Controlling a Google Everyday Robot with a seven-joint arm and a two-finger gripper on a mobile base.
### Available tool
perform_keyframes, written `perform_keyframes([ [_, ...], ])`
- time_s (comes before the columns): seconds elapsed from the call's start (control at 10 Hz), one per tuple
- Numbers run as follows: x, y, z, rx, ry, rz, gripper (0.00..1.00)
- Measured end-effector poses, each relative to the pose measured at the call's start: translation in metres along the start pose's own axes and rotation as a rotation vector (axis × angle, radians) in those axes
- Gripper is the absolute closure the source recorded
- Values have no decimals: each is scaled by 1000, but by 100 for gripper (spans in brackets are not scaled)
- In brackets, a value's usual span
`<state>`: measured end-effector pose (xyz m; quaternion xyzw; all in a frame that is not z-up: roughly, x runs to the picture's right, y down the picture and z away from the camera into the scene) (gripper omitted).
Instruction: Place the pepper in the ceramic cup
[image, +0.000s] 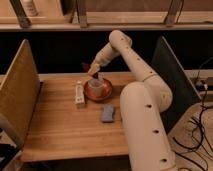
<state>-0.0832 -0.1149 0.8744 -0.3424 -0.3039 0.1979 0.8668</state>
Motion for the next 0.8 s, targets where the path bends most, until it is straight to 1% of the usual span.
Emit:
perform_keyframes([
  [0.1,-1,0,1,-1,0,-1,30],
  [0.2,-1,0,1,-1,0,-1,24],
  [0.3,0,0,0,0,0,-1,20],
  [0.8,-1,0,1,-1,0,-1,20],
])
